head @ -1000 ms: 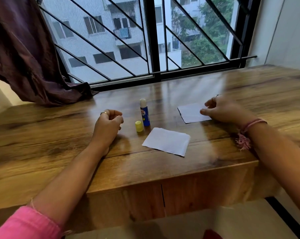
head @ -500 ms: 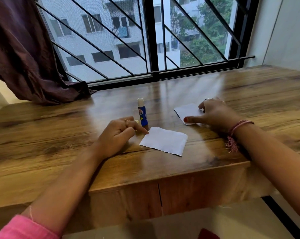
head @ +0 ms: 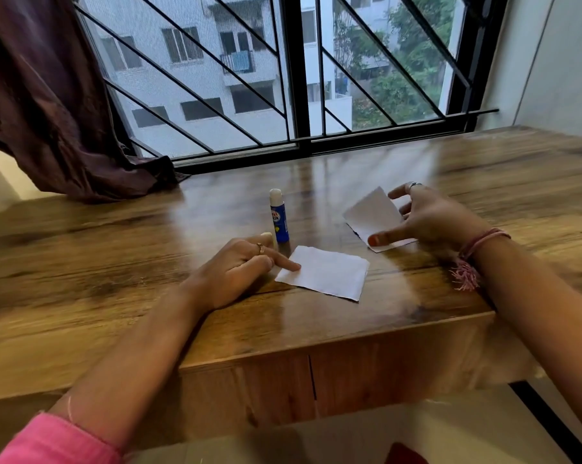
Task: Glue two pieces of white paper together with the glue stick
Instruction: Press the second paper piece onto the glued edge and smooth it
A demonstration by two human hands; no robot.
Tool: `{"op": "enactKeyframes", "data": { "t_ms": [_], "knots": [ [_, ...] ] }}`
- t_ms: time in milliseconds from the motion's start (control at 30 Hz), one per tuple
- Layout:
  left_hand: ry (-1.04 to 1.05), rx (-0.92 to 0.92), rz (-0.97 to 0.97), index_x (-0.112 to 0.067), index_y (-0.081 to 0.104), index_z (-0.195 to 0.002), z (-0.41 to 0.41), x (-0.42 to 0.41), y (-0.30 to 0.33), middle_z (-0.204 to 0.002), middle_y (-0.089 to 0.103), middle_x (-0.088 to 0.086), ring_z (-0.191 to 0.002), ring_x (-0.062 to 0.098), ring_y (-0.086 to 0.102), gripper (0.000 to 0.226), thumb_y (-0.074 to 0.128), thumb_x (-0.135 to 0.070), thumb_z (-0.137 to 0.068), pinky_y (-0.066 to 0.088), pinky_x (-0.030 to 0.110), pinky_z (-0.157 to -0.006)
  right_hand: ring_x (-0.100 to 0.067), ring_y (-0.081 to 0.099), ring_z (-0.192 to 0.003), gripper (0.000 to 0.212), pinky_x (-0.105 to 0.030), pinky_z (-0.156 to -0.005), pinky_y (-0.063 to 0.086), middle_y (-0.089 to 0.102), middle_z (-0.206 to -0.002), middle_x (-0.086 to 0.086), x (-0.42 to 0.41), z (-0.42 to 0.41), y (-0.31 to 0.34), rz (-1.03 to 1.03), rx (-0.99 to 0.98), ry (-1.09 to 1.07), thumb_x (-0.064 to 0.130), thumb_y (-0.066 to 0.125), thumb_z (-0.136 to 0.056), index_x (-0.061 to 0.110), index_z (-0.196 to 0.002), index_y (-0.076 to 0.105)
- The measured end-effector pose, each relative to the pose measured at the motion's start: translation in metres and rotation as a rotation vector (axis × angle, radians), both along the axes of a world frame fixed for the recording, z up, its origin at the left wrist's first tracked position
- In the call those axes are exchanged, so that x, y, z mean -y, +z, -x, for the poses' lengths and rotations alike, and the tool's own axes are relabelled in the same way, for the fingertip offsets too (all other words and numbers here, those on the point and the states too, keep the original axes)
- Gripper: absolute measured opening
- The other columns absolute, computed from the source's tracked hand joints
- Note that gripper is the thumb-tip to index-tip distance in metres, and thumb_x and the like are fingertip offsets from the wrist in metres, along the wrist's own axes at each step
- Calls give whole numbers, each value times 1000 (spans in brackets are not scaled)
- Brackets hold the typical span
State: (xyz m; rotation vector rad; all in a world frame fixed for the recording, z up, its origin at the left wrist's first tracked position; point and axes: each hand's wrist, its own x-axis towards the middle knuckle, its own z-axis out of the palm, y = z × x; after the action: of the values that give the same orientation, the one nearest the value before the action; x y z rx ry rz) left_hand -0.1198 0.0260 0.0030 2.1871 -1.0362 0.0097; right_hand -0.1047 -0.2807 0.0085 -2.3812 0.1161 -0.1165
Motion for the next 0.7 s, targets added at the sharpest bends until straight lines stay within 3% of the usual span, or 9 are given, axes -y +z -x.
{"op": "enactKeyframes", "data": {
  "t_ms": [67, 100, 233, 300, 367, 467, 567, 700],
  "knots": [
    [18, -12, -21, -15, 73, -103, 1, -1, 1, -68, 43, -3, -66, 4, 47, 43, 37, -28, -84, 43, 38, -92, -19, 63, -89, 108, -38, -80, 54, 64, -98, 0, -1, 0, 1, -49, 2, 5, 50, 89, -22, 22, -116, 45],
    [20, -15, -35, -15, 73, -105, 2, -1, 1, -66, 44, 2, -65, 6, 46, 47, 35, -33, -83, 42, 43, -90, -16, 63, -87, 97, -34, -76, 53, 64, -96, 2, -1, 0, 1, -58, 13, 11, 43, 91, -31, 21, -114, 46],
    [-45, 17, -92, -21, 69, -112, 7, 3, 2, -75, 51, 14, -70, 9, 47, 56, 30, -43, -80, 39, 25, -70, -19, 59, -81, 49, -26, -67, 46, 60, -94, -1, -7, -6, 0, -53, 36, 6, 23, 77, -76, 11, -116, 52],
    [-73, 47, -116, -20, 67, -116, 9, 5, 1, -76, 52, 11, -71, 11, 49, 55, 30, -41, -81, 39, 26, -69, -16, 60, -71, 24, -24, -57, 47, 61, -86, -2, -9, -6, 1, -227, -17, -11, 17, 64, -88, 11, -110, 55],
    [-81, 75, -81, -17, 67, -117, 8, 4, 0, -74, 51, 0, -72, 7, 49, 51, 33, -34, -83, 37, 18, -68, -14, 62, -63, 10, -21, -49, 49, 62, -83, -6, -9, -5, 3, -427, -56, -32, 11, 54, -93, 8, -102, 58],
    [-47, 82, 4, -16, 69, -111, 6, 3, 1, -82, 55, -15, -81, 2, 52, 51, 32, -32, -80, 35, 12, -74, -9, 65, -46, 13, -18, -40, 48, 62, -84, -11, -6, -3, 9, -647, -35, -55, 1, 49, -94, 4, -105, 56],
    [-28, 79, -5, -20, 70, -105, 7, 3, 0, -88, 52, -33, -86, -3, 52, 44, 33, -27, -82, 33, 8, -73, -13, 66, -47, 17, -22, -39, 50, 64, -83, -14, -8, 3, 12, -779, -60, -1, 0, 51, -90, -2, -107, 57],
    [-2, 40, -89, -23, 72, -107, 7, 4, 0, -91, 52, -13, -89, 6, 51, 44, 36, -18, -83, 33, 8, -78, -14, 64, -49, 19, -21, -37, 49, 64, -81, -13, -14, 11, 12, -768, -117, 43, 3, 58, -86, -3, -104, 58]
  ]
}}
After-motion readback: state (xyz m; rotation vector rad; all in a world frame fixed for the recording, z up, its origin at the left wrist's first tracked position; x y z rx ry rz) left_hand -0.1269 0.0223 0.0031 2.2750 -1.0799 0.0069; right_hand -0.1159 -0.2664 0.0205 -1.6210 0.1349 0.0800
